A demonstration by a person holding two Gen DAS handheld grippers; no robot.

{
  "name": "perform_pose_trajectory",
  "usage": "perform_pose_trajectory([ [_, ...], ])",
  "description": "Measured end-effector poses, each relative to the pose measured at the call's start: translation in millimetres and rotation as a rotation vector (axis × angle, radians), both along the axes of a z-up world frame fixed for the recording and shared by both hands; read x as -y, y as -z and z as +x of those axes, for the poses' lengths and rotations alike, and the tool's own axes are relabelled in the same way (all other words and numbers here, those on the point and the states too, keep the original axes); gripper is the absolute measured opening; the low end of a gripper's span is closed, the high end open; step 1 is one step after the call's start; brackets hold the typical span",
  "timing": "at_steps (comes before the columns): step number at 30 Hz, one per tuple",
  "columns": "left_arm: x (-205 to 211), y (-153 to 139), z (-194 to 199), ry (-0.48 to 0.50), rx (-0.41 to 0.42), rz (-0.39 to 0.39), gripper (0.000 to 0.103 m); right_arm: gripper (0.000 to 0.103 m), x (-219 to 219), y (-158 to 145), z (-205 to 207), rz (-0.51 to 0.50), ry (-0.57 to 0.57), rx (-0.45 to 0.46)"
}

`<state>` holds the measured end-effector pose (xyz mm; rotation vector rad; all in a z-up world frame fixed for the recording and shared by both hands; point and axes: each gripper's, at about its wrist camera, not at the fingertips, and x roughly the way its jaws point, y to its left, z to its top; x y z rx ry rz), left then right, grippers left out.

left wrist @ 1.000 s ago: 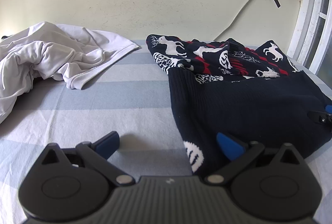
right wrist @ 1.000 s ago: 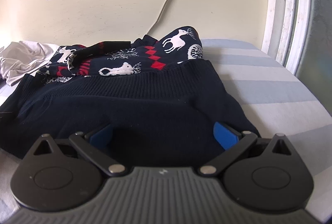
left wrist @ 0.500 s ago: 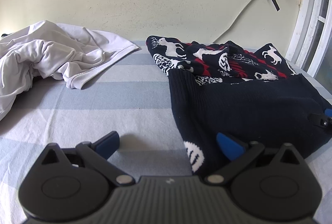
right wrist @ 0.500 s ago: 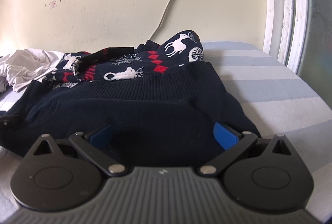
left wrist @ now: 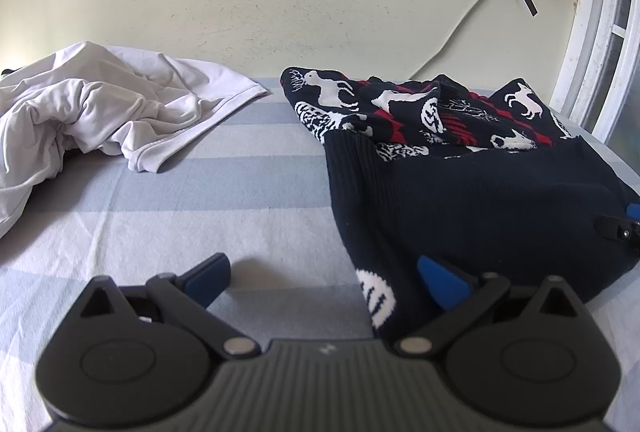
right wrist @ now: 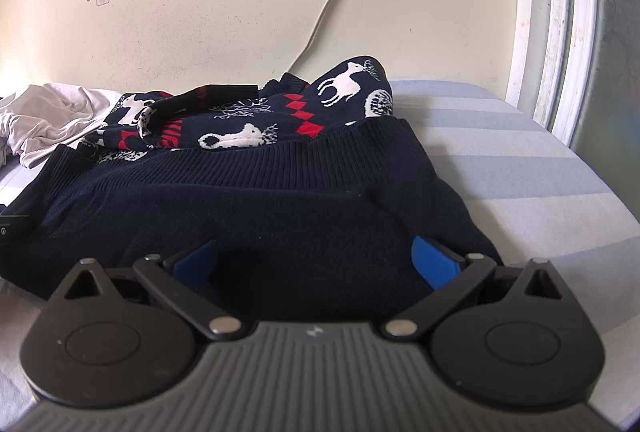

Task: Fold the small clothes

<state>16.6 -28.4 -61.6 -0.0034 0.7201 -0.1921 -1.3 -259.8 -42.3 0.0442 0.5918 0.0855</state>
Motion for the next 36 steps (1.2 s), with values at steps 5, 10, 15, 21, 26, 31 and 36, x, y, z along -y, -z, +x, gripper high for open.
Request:
perform_pose_trajectory([
  [5, 0.2, 0.0, 0.0, 0.0, 0.0, 0.0, 0.103, 0.103, 0.3, 0.0, -0.5, 0.003, 0.001, 0.001],
  [10, 0.2, 0.0, -0.1, -0.001, 0.0, 0.0, 0.103, 0.103, 0.5, -0.2, -1.7, 0.011, 0.002, 0.005],
  [15, 0.2, 0.0, -0.1, -0.001, 0.0, 0.0, 0.103, 0.103, 0.3, -0.2, -3.1, 0.017, 0.004, 0.009],
  [21, 0.4, 0.0, -0.1, -0.001, 0.0, 0.0, 0.103, 0.103, 0.7, -0.2, -3.2, 0.022, 0.005, 0.011],
  [26, 0.7, -0.1, -0.2, -0.001, 0.0, 0.0, 0.103, 0.103, 0.4, -0.2, -3.3, 0.021, 0.004, 0.01],
  [31, 0.8, -0.1, -0.2, -0.002, 0.0, 0.0, 0.103, 0.103, -1.2, -0.1, -3.1, 0.01, 0.004, 0.007],
  [36, 0.9, -0.1, -0.3, -0.002, 0.0, 0.0, 0.103, 0.103, -1.2, -0.3, -2.9, 0.009, 0.004, 0.007],
])
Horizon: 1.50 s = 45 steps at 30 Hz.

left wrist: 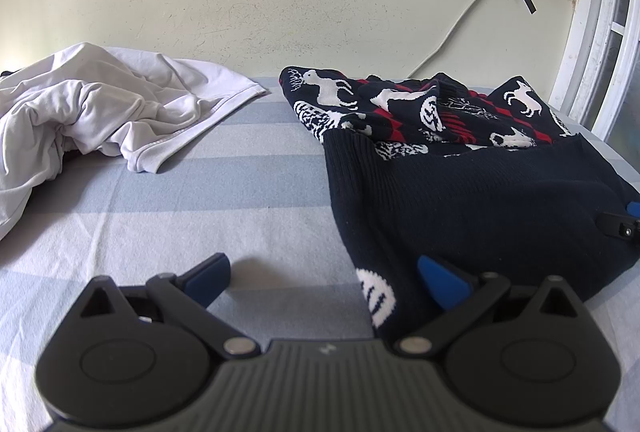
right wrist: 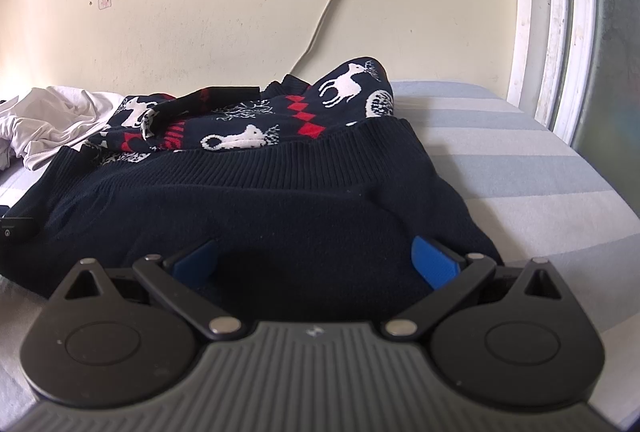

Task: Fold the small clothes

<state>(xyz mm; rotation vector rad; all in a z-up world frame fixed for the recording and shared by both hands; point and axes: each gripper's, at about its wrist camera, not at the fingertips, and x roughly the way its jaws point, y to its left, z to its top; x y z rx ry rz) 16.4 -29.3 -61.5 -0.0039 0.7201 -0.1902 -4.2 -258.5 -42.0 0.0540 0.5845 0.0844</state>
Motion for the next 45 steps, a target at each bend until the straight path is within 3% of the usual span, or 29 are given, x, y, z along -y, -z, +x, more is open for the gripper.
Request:
perform_pose_trajectory([
  [29, 0.7, -0.2, -0.1, 0.0, 0.0, 0.001, 0.103, 0.103, -1.7, 1.0, 0.8, -0.021, -0.002, -0.006],
  [33, -2.8, -0.5, -1.3, 0.03, -0.012, 0.004, 0.103, 0.103, -4.3, -0.3, -3.6, -0.053, -0.006, -0.01],
  [35, -10.3, -3.3, -2.3, 0.068, -0.026, 0.006, 0.103, 0.098, -1.3, -4.4, -5.9, -0.058, -0.025, -0.02],
  [37, -23.7, -14.8, 0.8, 0.082, -0.026, -0.018, 0.103, 0.077, 4.2, -18.0, -7.7, -0.063, -0.052, -0.009],
  [41, -43.7, -61.2, 25.2, 0.047, 0.053, -0.044, 0.103, 0.074, 18.6, -63.3, 6.7, -0.045, -0.081, 0.072],
  [45, -28.7, -96.2, 76.8, 0.073, 0.081, 0.006, 0.103, 0.074, 26.2, -98.2, 58.6, 0.031, -0.142, 0.082],
])
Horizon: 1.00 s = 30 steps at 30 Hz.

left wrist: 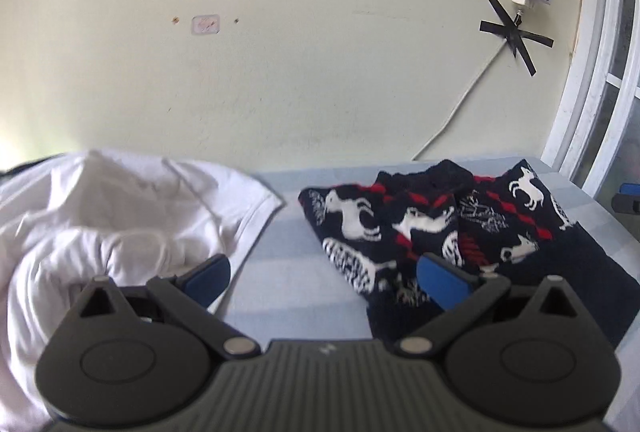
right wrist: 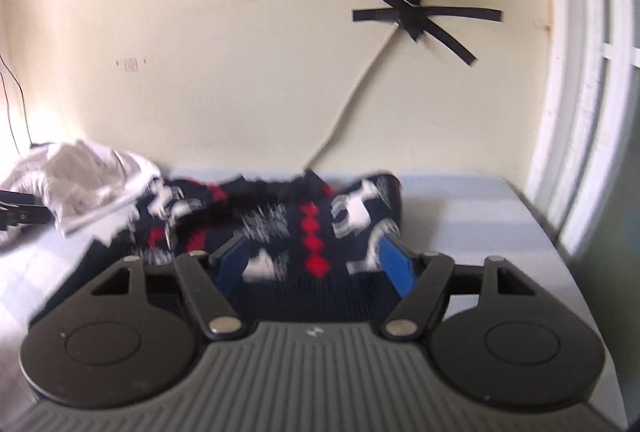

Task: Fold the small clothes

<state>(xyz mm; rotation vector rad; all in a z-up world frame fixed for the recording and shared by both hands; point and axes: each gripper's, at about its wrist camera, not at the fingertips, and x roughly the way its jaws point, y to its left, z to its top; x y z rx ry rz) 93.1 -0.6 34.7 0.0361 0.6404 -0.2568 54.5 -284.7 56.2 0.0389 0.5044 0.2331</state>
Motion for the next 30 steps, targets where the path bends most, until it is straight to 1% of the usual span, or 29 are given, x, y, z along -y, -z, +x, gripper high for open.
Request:
perform_pose_trajectory([
  [1, 7.4, -3.6, 17.8, 0.003, -0.003, 0.018, 0.103, 0.074, -0.1, -3.6, 18.2, 0.012, -0.021, -0.014],
  [3, 23.2, -4.7, 54.6, -0.002, -0.035, 0.038, 0.103, 0.074, -3.8, -5.2, 59.4, 0.01, -0.046, -0.046],
  [5, 43.1, 1.1, 92.1, 0.011, -0.076, 0.05, 0.102, 0.074, -6.7, 0.3, 101.7, 0.01, -0.055, -0.093],
  [9, 88.0, 26.0, 155.5, 0.031, -0.124, 0.128, 0.098, 0.074, -10.1, 24.9, 186.6, 0.052, -0.054, -0.211],
  [10, 96.4, 33.7, 169.0, 0.031, -0.144, 0.136, 0.097, 0.075, -11.3, 32.1, 205.0, 0.061, -0.051, -0.236],
  [12, 109.1, 51.0, 193.5, 0.03, -0.199, 0.136, 0.091, 0.076, -14.4, 48.2, 236.8, 0.066, -0.052, -0.291],
  [13, 113.6, 59.8, 203.5, 0.032, -0.231, 0.131, 0.08, 0.076, -15.7, 55.2, 247.7, 0.059, -0.047, -0.312],
  [14, 116.9, 68.2, 211.6, 0.034, -0.263, 0.124, 0.059, 0.076, -17.2, 64.4, 260.1, 0.048, -0.043, -0.337],
  [16, 120.2, 84.1, 221.8, 0.045, -0.327, 0.099, 0.032, 0.075, -18.6, 79.5, 275.5, 0.04, -0.047, -0.373],
  [17, 120.2, 86.4, 221.1, 0.051, -0.318, 0.073, 0.025, 0.07, -19.9, 84.7, 278.2, 0.043, -0.058, -0.384],
  [18, 121.0, 86.4, 218.6, 0.061, -0.309, 0.064, 0.019, 0.041, -23.2, 89.1, 279.2, 0.05, -0.091, -0.394],
  [19, 121.9, 86.0, 215.5, 0.069, -0.308, 0.06, 0.015, 0.026, -26.9, 90.0, 276.7, 0.045, -0.115, -0.388],
  [20, 122.7, 83.9, 210.8, 0.066, -0.294, 0.065, 0.014, 0.023, -30.3, 87.3, 271.5, 0.025, -0.119, -0.364],
  [21, 122.5, 80.0, 204.2, 0.067, -0.276, 0.068, 0.013, 0.014, -34.0, 82.6, 264.2, -0.005, -0.12, -0.336],
  [22, 121.6, 74.2, 195.3, 0.07, -0.255, 0.064, 0.013, 0.014, -33.9, 76.9, 256.2, -0.009, -0.122, -0.312],
  [23, 120.9, 65.1, 186.0, 0.078, -0.23, 0.054, 0.013, 0.014, -30.9, 69.7, 247.5, 0.007, -0.121, -0.29],
  [26, 115.2, 35.0, 138.8, 0.112, -0.133, 0.015, 0.013, 0.014, -16.0, 38.5, 208.9, 0.061, -0.122, -0.21],
  [28, 111.2, 18.8, 99.5, 0.134, -0.073, -0.001, 0.013, 0.013, -3.0, 14.7, 167.0, 0.08, -0.127, -0.139],
  [30, 107.2, 7.3, 58.5, 0.161, -0.023, -0.026, 0.013, 0.013, 8.0, -0.7, 124.9, 0.084, -0.136, -0.083],
])
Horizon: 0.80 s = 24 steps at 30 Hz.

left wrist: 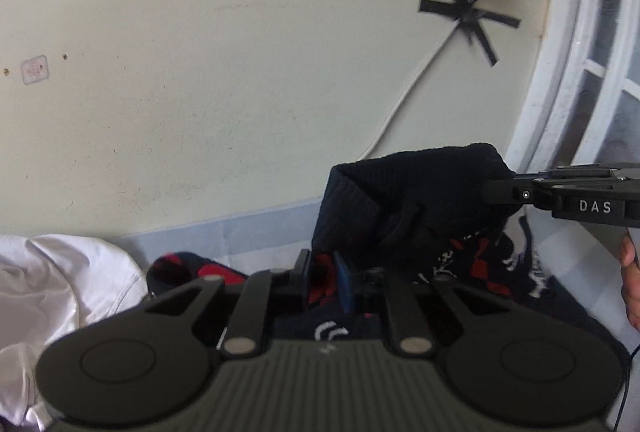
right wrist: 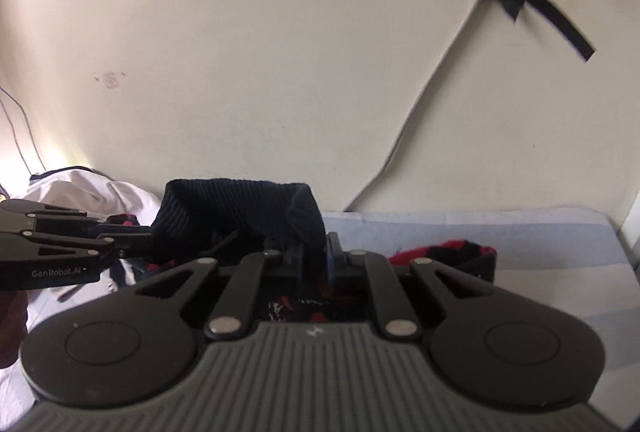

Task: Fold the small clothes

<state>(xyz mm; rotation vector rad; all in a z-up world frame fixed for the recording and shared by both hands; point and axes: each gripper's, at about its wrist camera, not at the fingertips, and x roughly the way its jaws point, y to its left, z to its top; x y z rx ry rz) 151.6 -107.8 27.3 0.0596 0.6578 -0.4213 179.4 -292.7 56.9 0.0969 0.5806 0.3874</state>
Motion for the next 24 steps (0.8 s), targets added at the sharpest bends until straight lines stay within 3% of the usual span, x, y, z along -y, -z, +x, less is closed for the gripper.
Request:
perform_pose_trajectory([
  [4, -10.6, -3.8, -82.6, 0.046, 0.067, -0.052, 0.013, 0.013, 25.1, -8.2, -100.8, -0.005, 0.01, 0.099],
  [7, -12.9, 11.5, -136.9, 0.076, 0.075, -0.078, 0.014, 0.013, 33.9, 9.3, -166.1, -0.013, 0.033, 0.125],
  [9, -9.7, 24.0, -159.2, 0.085, 0.039, -0.058, 0.02, 0.013, 32.6, 29.6, -197.9, -0.043, 0.059, 0.127],
  [11, -5.2, 45.9, -165.8, 0.078, -0.01, 0.005, 0.037, 0.018, 24.6, 58.5, -200.5, -0.072, 0.083, 0.084],
  [12, -4.5, 55.6, -168.1, 0.066, -0.038, 0.036, 0.044, 0.029, 23.2, 71.2, -201.3, -0.087, 0.1, 0.05],
  [13, -7.2, 63.0, -170.1, 0.058, -0.072, 0.053, 0.044, 0.036, 22.4, 82.0, -199.7, -0.099, 0.113, 0.014],
  [15, -27.9, 64.1, -185.4, 0.062, -0.099, 0.026, 0.045, 0.037, 25.1, 91.3, -206.4, -0.104, 0.123, -0.006],
  [17, -46.1, 53.0, -196.9, 0.044, -0.068, -0.012, 0.052, 0.043, 33.5, 83.6, -220.0, -0.063, 0.097, 0.017],
  [20, -71.7, 28.2, -204.9, 0.002, -0.019, -0.088, 0.053, 0.046, 48.4, 60.5, -233.7, -0.019, 0.091, 0.102],
  [24, -73.8, 4.8, -177.8, -0.039, 0.021, -0.124, 0.052, 0.047, 57.7, 27.9, -216.4, -0.025, 0.163, 0.198],
])
